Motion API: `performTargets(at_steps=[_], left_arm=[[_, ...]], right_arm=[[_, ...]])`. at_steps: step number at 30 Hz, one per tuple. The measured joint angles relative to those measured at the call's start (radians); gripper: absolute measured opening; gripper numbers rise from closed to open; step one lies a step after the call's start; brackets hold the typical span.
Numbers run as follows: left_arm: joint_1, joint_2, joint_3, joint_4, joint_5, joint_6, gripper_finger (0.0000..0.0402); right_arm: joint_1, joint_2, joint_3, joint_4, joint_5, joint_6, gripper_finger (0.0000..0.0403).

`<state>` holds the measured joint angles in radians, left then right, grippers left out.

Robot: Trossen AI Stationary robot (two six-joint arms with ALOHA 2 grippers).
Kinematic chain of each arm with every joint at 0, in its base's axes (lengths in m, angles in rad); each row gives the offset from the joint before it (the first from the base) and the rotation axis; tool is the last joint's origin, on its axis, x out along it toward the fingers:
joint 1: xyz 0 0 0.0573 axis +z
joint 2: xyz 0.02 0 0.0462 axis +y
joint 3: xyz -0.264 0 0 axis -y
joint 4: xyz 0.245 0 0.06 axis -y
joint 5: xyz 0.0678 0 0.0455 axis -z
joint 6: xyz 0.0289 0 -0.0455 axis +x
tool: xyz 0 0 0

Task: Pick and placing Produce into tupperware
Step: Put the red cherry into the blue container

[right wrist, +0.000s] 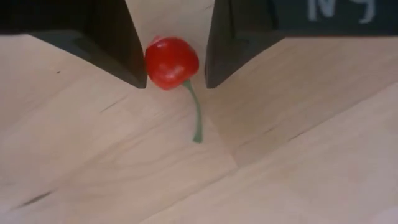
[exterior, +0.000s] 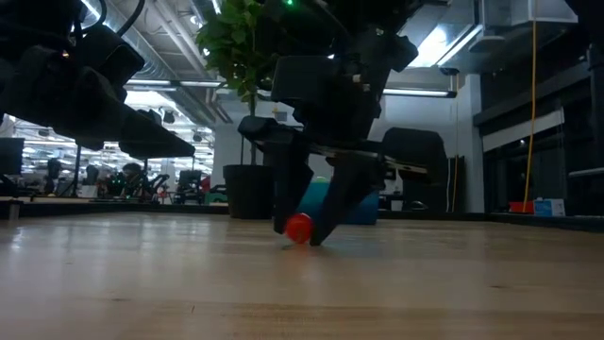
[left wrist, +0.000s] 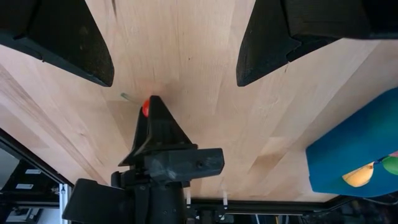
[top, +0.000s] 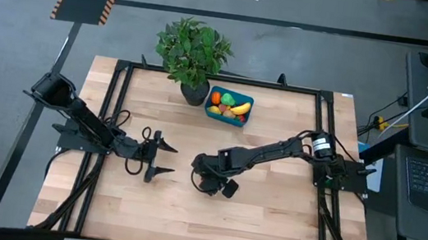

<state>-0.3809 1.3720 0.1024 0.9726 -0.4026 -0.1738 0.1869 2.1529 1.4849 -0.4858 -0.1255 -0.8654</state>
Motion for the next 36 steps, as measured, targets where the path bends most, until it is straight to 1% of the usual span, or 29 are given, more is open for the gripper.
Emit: performTargets(at_steps=[8, 11, 15, 21, 24, 28, 31, 36], left_arm=[[0.000, 0.000, 0.000, 0.000, 0.000, 0.000, 0.0330], [0.000, 0.000, 0.000, 0.000, 0.000, -0.001, 0.0330], [0.000, 0.000, 0.000, 0.000, 0.000, 0.000, 0.0330], [0.000, 0.000, 0.000, -0.005, 0.000, 0.000, 0.0330], [-0.002, 0.000, 0.001, -0.012, 0.000, -0.001, 0.0330], [-0.002, 0.000, 0.001, -0.016, 0.000, 0.002, 0.0330], [-0.002, 0.000, 0.001, -0.016, 0.000, 0.019, 0.0330], [-0.001, 0.000, 0.001, -0.004, -0.001, 0.023, 0.0330]], right_arm=[[0.000, 0.001, 0.000, 0.002, -0.001, 0.001, 0.0124], [0.000, 0.001, 0.000, 0.012, 0.002, 0.083, 0.0114], [-0.004, -0.010, 0.000, 0.003, 0.008, 0.246, 0.0117], [-0.012, -0.040, 0.036, -0.051, 0.015, 0.323, 0.0112], [-0.013, -0.053, 0.079, -0.138, 0.040, 0.397, 0.0114], [-0.013, -0.068, 0.163, -0.302, 0.064, 0.494, 0.0118], [-0.013, -0.083, 0.221, -0.364, 0.065, 0.541, 0.0108], [-0.027, -0.117, 0.280, -0.443, 0.065, 0.609, 0.0108]])
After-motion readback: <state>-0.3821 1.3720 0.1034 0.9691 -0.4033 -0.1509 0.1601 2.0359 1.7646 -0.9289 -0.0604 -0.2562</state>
